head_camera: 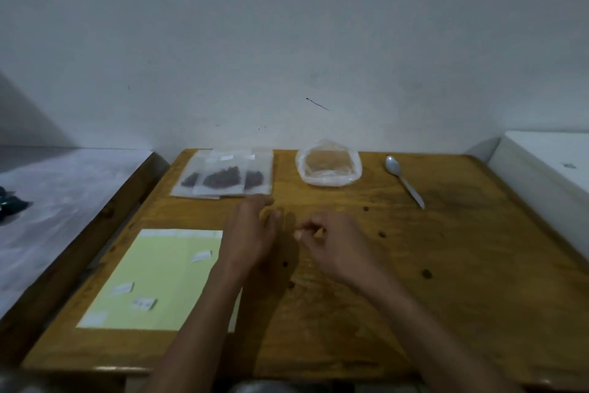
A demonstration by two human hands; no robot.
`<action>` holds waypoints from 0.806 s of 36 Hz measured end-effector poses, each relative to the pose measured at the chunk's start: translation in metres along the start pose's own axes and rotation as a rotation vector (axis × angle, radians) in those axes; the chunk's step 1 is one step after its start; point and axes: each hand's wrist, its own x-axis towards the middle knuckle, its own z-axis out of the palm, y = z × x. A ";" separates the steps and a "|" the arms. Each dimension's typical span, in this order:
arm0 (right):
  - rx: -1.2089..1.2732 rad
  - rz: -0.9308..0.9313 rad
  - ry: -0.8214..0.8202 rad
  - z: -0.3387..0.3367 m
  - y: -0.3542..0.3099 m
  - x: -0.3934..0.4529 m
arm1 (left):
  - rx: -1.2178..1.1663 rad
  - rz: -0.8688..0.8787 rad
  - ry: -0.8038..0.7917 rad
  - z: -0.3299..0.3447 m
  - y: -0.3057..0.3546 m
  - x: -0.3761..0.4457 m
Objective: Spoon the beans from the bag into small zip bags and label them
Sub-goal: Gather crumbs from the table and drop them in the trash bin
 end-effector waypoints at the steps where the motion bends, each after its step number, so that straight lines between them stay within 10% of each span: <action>1: -0.036 -0.003 -0.026 0.005 0.000 -0.005 | 0.033 0.006 -0.005 0.003 -0.002 -0.003; 23: -0.309 -0.188 -0.049 0.033 0.006 -0.017 | 0.118 0.067 0.002 0.018 -0.015 -0.021; 29: 0.515 0.101 0.108 0.024 0.014 -0.028 | 0.136 0.076 0.019 0.021 -0.020 -0.019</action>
